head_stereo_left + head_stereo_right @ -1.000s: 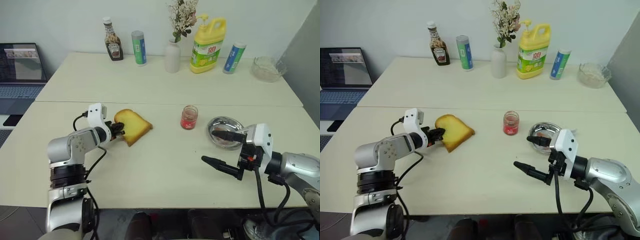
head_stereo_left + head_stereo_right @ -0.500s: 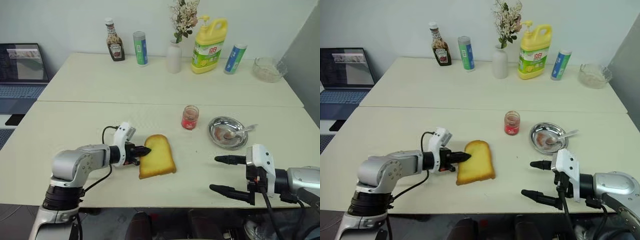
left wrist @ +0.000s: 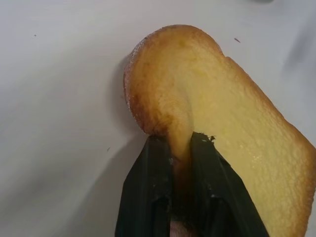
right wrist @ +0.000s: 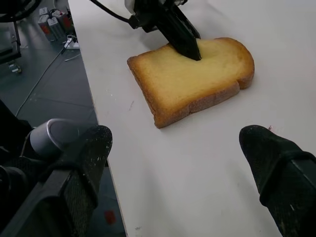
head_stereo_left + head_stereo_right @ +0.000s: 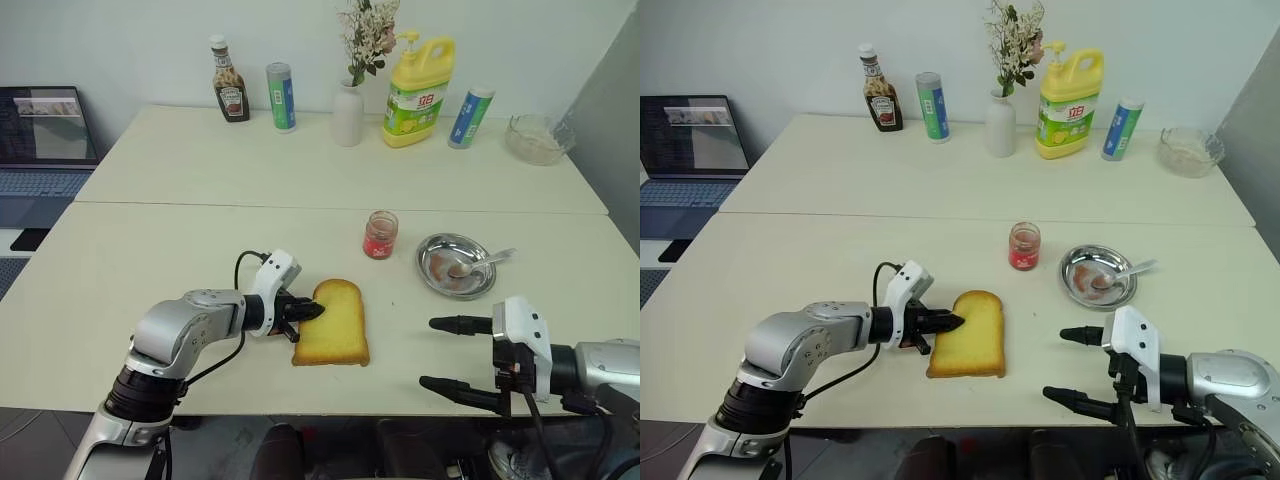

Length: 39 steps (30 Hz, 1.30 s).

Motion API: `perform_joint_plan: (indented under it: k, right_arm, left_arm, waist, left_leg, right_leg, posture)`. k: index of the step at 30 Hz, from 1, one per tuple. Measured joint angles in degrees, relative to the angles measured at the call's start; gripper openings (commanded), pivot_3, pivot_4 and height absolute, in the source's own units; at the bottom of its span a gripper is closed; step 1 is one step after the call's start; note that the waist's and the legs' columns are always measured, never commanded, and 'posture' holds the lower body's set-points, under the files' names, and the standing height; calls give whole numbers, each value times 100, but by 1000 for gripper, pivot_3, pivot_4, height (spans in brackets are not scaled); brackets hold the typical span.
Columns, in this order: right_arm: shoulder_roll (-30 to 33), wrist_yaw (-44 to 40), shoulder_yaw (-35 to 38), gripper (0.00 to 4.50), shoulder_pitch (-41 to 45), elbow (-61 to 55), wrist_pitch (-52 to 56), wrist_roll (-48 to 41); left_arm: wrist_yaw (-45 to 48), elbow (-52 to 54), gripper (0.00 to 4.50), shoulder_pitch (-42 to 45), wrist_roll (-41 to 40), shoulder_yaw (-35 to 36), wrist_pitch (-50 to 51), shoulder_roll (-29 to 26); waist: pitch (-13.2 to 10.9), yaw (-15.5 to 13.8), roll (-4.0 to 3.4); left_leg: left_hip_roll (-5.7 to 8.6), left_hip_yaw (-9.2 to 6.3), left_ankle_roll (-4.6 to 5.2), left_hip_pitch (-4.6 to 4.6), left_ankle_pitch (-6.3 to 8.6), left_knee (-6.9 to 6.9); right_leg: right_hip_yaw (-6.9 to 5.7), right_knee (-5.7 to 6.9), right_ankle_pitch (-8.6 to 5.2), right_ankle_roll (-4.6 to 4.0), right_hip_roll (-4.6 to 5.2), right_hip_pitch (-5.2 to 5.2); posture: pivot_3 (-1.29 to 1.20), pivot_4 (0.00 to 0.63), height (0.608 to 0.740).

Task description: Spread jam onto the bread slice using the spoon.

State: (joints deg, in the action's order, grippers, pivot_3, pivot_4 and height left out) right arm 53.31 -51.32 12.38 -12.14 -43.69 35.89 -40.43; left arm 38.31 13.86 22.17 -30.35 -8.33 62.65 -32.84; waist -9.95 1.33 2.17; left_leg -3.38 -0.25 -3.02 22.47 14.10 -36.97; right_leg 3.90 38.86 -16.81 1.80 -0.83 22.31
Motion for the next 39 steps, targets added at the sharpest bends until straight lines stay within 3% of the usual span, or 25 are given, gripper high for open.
perform_joint_plan:
  k: [8,9,18,23,31,39]
  right_arm:
    - [6,11,230,4500,-149,-96,76,-168]
    - [6,13,230,4500,-177,-122,77,-175]
    - [-8,47,259,4500,-124,-116,75,-179]
    - [-402,306,707,4500,-63,289,-20,-151]
    - [-1467,1718,1539,4500,245,892,342,-851]
    - [-2270,2849,1810,4500,552,1655,375,-910]
  left_arm:
    - [181,-29,4365,76,117,-136,-289,-17]
    - [183,-24,4470,76,116,-121,-303,-20]
    - [-149,146,4470,-358,491,296,-924,-314]
    - [274,448,4470,-473,677,1120,-2518,-776]
    - [1674,1339,4470,-53,126,1272,-3256,-1338]
    - [2331,1626,4470,204,-524,1019,-2817,-1616]
  waist:
    - [0,16,0]
    - [0,19,0]
    - [-1,41,0]
    - [-7,26,9]
    - [-8,11,6]
    - [-10,48,-8]
  left_leg:
    - [-4,0,1,-3,0,0]
    - [-5,0,0,-4,0,0]
    - [-9,3,0,-5,0,2]
    - [-9,11,0,-1,0,2]
    - [-10,12,0,1,0,3]
    - [-13,22,1,-7,0,4]
  right_leg:
    - [0,2,0,0,-4,0]
    - [0,3,0,0,-5,0]
    - [4,3,0,0,-7,2]
    - [6,-1,-1,-2,-3,4]
    - [11,0,-1,-2,-6,4]
    - [17,4,-1,-2,-10,5]
  posture:
    - [0,150,740]
    - [0,150,740]
    - [0,150,740]
    - [0,150,740]
    - [0,150,740]
    - [0,150,740]
